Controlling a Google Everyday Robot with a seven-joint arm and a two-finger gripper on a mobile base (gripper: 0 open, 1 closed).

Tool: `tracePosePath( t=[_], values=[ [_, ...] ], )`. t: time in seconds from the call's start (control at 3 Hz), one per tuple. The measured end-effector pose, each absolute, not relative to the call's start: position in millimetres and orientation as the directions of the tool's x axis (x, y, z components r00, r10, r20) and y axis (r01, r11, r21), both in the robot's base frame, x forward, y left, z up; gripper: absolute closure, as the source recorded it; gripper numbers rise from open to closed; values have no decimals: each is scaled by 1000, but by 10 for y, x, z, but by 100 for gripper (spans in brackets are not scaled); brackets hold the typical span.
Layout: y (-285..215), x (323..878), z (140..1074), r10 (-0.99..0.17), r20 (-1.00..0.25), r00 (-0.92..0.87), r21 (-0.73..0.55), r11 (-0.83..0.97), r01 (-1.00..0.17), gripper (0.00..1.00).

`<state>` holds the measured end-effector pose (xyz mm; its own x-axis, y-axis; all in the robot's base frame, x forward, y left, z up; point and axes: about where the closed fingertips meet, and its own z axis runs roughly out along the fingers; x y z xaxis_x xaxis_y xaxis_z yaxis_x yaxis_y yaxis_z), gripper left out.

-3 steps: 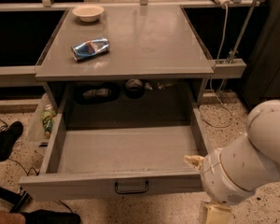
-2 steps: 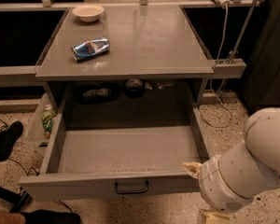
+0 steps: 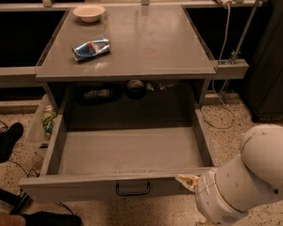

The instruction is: Close top drawer

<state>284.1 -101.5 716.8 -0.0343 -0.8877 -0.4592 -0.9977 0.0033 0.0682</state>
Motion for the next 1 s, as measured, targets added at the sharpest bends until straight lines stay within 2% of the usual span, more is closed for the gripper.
tracePosePath(
  t=[1.0],
  values=[
    [-899,2826,6561,-865,-500,-41,104,-13,-995,0]
  ],
)
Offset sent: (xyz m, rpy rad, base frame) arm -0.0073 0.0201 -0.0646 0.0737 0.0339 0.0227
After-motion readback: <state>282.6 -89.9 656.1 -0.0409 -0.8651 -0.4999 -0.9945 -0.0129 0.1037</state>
